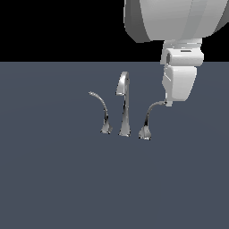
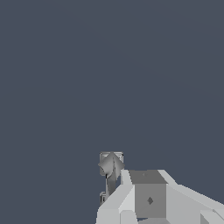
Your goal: Turn on the faucet by rotating a designated handle.
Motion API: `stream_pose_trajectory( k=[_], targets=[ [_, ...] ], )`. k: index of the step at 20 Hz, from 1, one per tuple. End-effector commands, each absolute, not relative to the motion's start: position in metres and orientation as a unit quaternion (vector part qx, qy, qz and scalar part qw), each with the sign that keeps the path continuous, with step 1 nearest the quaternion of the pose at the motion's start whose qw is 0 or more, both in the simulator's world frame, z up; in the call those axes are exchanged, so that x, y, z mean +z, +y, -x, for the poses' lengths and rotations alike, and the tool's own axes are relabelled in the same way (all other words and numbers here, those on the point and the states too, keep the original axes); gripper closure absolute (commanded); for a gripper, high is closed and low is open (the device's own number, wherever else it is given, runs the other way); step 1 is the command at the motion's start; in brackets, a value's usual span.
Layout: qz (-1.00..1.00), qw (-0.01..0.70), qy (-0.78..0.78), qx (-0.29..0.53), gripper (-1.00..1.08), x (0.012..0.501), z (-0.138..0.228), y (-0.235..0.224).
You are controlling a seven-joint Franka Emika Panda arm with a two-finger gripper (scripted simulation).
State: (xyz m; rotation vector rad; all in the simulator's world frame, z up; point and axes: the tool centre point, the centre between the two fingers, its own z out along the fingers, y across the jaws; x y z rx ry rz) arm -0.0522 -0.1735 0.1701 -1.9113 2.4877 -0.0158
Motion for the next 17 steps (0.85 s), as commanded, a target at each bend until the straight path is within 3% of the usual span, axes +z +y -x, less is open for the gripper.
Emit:
stream_pose_trajectory(
  k=[1,5,17],
  targets=[
    [0.615,0.001,0.789,-0.001,1.08,0.171,0.061,-0.16],
    [0.609,0.001,0.793,-0.003,1.08,0.17,0.064,-0.166],
    [0.614,0.0,0.789,0.0,1.08,0.171,0.076,-0.108]
  ],
)
